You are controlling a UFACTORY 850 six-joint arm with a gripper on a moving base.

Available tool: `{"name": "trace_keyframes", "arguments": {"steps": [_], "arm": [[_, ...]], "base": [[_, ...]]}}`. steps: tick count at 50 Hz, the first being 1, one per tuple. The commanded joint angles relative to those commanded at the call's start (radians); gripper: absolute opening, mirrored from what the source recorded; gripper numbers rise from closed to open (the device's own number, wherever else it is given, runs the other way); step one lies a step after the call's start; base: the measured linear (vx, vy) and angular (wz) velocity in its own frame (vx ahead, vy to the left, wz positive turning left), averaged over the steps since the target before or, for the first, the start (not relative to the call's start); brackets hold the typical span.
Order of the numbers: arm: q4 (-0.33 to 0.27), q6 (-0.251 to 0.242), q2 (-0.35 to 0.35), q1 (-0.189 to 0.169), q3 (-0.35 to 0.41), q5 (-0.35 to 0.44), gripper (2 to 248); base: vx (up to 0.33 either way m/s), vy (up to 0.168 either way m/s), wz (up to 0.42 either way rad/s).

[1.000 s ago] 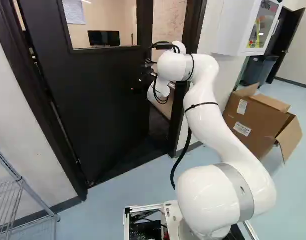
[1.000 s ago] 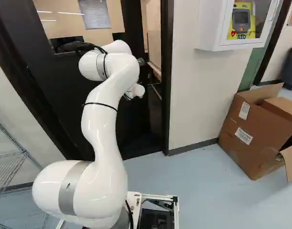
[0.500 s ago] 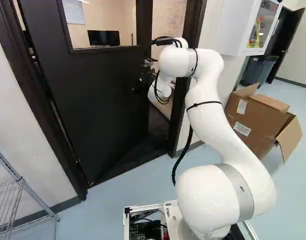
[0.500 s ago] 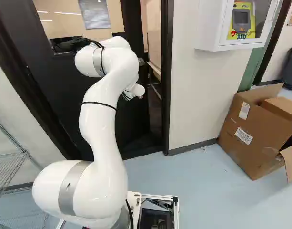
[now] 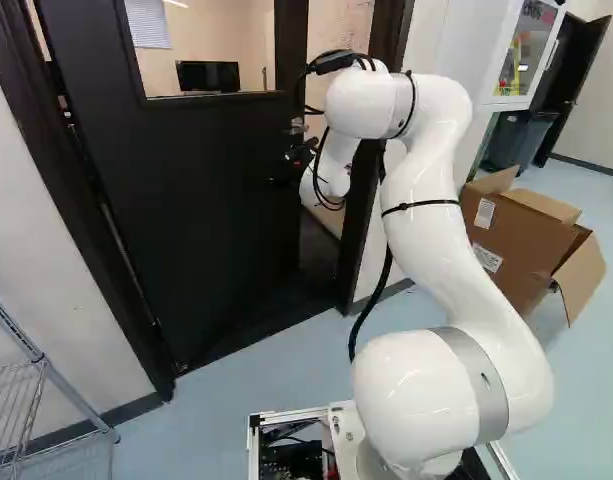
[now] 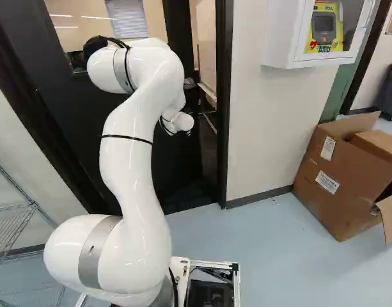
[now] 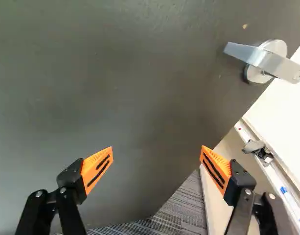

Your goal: Open the door and move inside

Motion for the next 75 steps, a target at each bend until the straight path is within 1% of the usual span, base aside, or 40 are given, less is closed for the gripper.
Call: {"name": "trace_keyframes", "arguments": {"steps": [34,75], "arm": [[0.164,0.000,0.160,-0.019,0.224,0.000,247],[0.366,0.000,0.345,-0.037,0.467,0.000,247]], "base": [[0.000,0.000,0.000],[0.000,0.000,0.000]]}}
